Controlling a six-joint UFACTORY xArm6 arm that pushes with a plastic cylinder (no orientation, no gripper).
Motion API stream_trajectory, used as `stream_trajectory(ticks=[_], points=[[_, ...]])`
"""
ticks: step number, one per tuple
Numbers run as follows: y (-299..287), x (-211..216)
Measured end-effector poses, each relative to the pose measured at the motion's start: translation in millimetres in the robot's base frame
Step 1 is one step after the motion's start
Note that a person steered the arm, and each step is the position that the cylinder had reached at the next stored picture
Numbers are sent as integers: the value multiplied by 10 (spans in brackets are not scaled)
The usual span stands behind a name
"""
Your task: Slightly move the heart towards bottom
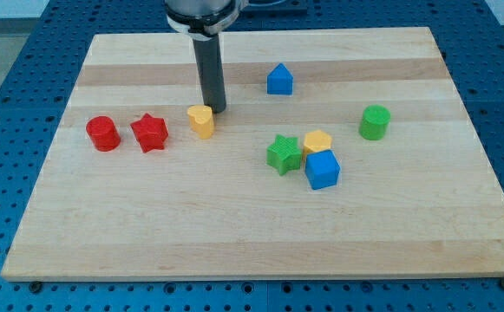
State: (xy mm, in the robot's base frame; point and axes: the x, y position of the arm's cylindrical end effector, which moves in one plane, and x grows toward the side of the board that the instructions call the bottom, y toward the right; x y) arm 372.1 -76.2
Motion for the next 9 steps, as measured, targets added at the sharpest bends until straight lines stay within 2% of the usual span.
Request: stream_trajectory(ticks=[8,9], points=[[-73,71],[-13,-27]])
